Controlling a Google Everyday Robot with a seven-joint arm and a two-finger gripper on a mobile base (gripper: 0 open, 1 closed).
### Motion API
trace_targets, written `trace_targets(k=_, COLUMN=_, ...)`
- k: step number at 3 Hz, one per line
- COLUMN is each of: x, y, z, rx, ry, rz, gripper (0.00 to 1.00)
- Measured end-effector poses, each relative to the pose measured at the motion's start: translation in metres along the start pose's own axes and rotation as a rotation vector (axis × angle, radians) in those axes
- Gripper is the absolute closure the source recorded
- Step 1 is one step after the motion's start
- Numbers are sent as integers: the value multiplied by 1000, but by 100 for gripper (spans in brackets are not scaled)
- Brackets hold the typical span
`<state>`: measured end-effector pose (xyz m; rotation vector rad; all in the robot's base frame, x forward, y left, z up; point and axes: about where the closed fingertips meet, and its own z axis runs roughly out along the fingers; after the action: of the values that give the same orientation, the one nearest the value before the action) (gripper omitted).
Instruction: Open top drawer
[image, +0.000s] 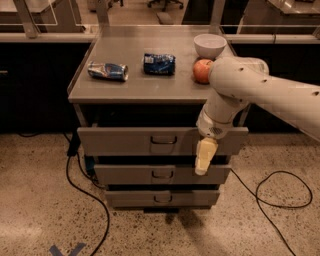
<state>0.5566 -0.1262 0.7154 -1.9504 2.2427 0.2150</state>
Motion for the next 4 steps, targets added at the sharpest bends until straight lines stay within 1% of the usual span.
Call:
trace_targets(k=1, x=1, y=-6, z=-7, rx=42, ry=27, rz=6, gripper=0)
trace_targets(k=2, x=1, y=-12, z=15, rx=-13, ry=12, rz=5, gripper=0)
trace_targets(k=3, x=0, y=-27, z=43, rx=-25, ry=-21, rz=-2, gripper=0)
trace_targets(k=4, x=0, y=-27, z=43, rx=-25, ry=-21, rz=-2, gripper=0)
